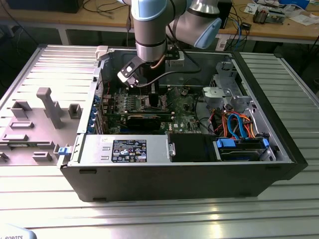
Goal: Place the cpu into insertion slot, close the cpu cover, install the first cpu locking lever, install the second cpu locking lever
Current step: 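Place the cpu into insertion slot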
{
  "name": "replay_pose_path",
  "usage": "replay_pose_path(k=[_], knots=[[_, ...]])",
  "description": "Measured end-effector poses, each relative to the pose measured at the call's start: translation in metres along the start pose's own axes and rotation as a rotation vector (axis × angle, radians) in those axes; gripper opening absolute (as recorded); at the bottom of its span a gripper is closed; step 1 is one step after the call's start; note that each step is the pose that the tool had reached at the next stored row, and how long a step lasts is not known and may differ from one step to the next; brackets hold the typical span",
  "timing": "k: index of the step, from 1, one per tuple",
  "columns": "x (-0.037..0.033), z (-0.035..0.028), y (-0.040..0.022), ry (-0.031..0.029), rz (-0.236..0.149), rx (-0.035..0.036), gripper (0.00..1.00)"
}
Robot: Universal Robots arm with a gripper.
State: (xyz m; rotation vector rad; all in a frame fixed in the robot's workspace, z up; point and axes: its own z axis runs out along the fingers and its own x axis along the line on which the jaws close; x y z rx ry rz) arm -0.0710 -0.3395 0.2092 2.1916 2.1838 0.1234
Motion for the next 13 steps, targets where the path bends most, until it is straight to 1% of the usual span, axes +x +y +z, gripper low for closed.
replay_pose_path(k=[1, 2, 7, 13], knots=[[0.0001, -0.0018, 0.0002, 0.0001, 0.0, 0.0, 0.62], [0.0001, -0.0051, 0.0005, 0.0, 0.0, 0.0005, 0.62], [0.0003, -0.0146, 0.0014, 0.0, 0.0, 0.0034, 0.62], [0.0004, -0.0153, 0.0015, 0.001, 0.0, 0.0049, 0.62]])
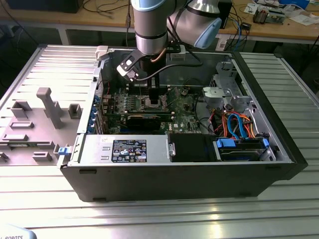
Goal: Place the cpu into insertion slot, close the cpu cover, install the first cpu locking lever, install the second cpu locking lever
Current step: 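Place the cpu into insertion slot, then close the cpu cover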
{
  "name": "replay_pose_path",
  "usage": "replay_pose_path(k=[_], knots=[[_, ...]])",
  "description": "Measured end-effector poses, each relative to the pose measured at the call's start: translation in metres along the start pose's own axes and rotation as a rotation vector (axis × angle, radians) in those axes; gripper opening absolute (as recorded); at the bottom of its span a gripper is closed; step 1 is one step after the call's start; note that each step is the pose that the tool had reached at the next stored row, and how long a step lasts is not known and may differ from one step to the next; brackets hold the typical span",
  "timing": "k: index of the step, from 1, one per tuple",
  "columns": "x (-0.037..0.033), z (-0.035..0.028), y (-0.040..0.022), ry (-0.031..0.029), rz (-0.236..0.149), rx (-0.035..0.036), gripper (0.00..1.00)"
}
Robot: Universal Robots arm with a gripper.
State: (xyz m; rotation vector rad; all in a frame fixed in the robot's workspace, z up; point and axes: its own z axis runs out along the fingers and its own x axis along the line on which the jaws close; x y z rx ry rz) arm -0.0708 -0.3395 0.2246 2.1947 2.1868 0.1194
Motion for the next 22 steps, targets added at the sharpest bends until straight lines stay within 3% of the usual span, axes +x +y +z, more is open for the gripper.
replay_pose_path(k=[2, 8, 10, 12, 22], knots=[[0.0, 0.0, 0.0, 0.0002, 0.0, 0.0001, 0.6], [0.0, 0.0, 0.0, 0.0007, 0.0, 0.0002, 0.24], [0.0, 0.0, 0.0, 0.0009, 0.0, 0.0002, 0.24], [0.0, 0.0, 0.0, 0.0011, 0.0, 0.0003, 0.11], [0.0, 0.0, 0.0, 0.003, 0.0, 0.0007, 0.11]])
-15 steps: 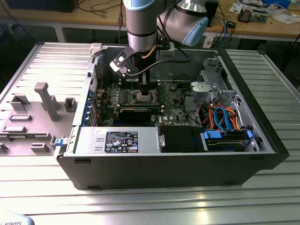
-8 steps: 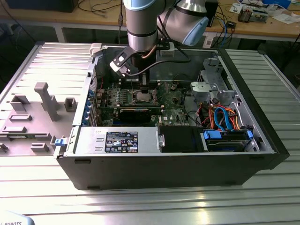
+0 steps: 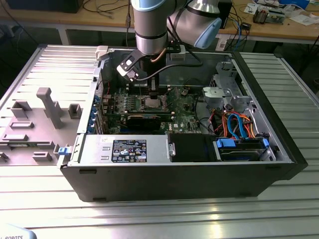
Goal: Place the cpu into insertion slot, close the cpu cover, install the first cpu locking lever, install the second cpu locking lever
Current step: 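Close the cpu cover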
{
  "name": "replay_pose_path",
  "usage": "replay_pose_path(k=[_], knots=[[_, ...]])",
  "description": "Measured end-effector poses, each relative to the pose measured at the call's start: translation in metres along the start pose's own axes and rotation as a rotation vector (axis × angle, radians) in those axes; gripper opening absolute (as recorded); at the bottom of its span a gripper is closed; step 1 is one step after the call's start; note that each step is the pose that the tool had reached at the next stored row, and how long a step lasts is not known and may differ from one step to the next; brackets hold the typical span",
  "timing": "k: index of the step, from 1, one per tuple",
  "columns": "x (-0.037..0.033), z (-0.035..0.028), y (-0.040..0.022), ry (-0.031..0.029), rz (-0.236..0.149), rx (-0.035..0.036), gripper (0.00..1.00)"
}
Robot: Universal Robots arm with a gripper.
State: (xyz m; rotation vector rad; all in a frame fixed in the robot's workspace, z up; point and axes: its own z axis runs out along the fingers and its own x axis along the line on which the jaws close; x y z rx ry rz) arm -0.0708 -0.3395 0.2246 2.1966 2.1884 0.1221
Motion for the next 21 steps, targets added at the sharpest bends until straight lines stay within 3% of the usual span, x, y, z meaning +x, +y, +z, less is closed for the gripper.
replay_pose_path(k=[8, 9, 12, 13, 21], knots=[[0.0, 0.0, 0.0, 0.0007, 0.0, 0.0002, 0.11], [-0.0001, 0.0001, 0.0008, 0.0004, 0.0, 0.0039, 0.11], [0.0, 0.0003, 0.0034, 0.0001, 0.001, 0.043, 0.11], [0.0, 0.0002, 0.0036, -0.0001, 0.001, 0.0491, 0.11], [0.0, 0.0003, 0.0037, 0.0001, 0.001, 0.0504, 0.11]])
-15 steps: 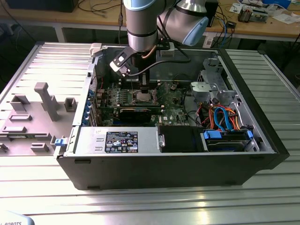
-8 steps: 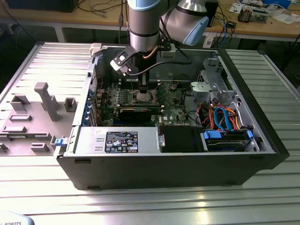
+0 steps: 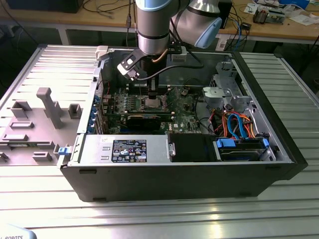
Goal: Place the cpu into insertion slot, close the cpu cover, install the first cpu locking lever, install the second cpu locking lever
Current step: 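Close the cpu cover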
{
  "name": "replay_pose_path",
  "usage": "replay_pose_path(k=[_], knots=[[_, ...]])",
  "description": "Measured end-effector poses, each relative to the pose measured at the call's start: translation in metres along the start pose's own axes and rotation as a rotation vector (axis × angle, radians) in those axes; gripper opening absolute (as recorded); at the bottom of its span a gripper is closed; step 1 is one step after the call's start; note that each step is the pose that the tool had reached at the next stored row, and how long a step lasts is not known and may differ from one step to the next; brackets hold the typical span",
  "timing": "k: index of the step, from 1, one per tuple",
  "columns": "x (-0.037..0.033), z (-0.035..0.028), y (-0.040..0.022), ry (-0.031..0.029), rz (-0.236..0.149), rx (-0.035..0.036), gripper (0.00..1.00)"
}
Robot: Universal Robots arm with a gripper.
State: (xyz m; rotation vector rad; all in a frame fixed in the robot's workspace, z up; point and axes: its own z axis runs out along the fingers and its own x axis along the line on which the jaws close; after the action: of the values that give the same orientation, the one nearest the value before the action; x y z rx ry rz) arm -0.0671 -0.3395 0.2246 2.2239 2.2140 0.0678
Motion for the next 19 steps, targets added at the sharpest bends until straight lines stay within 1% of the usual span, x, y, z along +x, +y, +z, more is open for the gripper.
replay_pose_path(k=[3, 7, 10, 14, 19], knots=[[0.0001, -0.0002, 0.0, 0.0003, 0.0, 0.0001, 0.11], [0.0001, -0.0028, 0.0001, -0.0001, 0.0, 0.0004, 0.11], [0.0002, -0.0052, 0.0002, -0.0004, 0.0, 0.0003, 0.11], [0.0003, -0.0103, 0.0003, -0.0008, 0.0, 0.0004, 0.11], [0.0004, -0.0143, 0.0005, -0.0016, 0.0, 0.0003, 0.11]])
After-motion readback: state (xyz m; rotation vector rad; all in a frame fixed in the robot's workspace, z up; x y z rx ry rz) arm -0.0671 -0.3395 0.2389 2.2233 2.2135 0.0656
